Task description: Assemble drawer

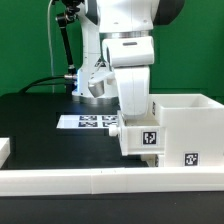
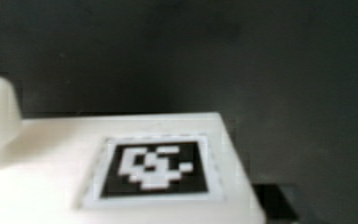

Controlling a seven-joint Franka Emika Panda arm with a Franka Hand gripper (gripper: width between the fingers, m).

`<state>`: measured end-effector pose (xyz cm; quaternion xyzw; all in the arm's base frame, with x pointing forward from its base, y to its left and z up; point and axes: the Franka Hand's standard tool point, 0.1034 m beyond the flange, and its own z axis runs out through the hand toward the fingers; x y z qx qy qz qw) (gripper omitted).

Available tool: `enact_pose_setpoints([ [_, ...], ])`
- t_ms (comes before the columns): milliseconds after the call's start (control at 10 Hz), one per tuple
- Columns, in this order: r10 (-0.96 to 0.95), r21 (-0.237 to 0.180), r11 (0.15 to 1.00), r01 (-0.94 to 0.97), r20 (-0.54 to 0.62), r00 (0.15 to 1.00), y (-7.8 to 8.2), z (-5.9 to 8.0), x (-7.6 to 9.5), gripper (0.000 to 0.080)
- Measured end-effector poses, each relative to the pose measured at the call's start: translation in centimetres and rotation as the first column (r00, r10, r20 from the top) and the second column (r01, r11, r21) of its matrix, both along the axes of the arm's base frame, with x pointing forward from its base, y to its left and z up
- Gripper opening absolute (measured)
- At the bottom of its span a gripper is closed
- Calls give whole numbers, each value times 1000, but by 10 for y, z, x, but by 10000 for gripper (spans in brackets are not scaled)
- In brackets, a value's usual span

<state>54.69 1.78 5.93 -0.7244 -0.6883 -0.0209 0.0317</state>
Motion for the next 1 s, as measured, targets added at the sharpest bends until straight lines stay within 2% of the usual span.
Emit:
enact_pose_setpoints([
  [100,-1,-5,1000,1,-3,1000,1,8,2,355],
  [200,3,-11,1000,-3,-18,1000,0,17,4,355],
  [300,6,-18,1000,-6,-25,1000,-1,28,8,554],
  [400,5,-24,1000,-6,-24,1000,-3,36,9,619],
  [700,28,-39,999,-30,-35,999,-25,55,16,644],
  [1000,38,-33,999,-39,-39,999,-31,53,17,649],
])
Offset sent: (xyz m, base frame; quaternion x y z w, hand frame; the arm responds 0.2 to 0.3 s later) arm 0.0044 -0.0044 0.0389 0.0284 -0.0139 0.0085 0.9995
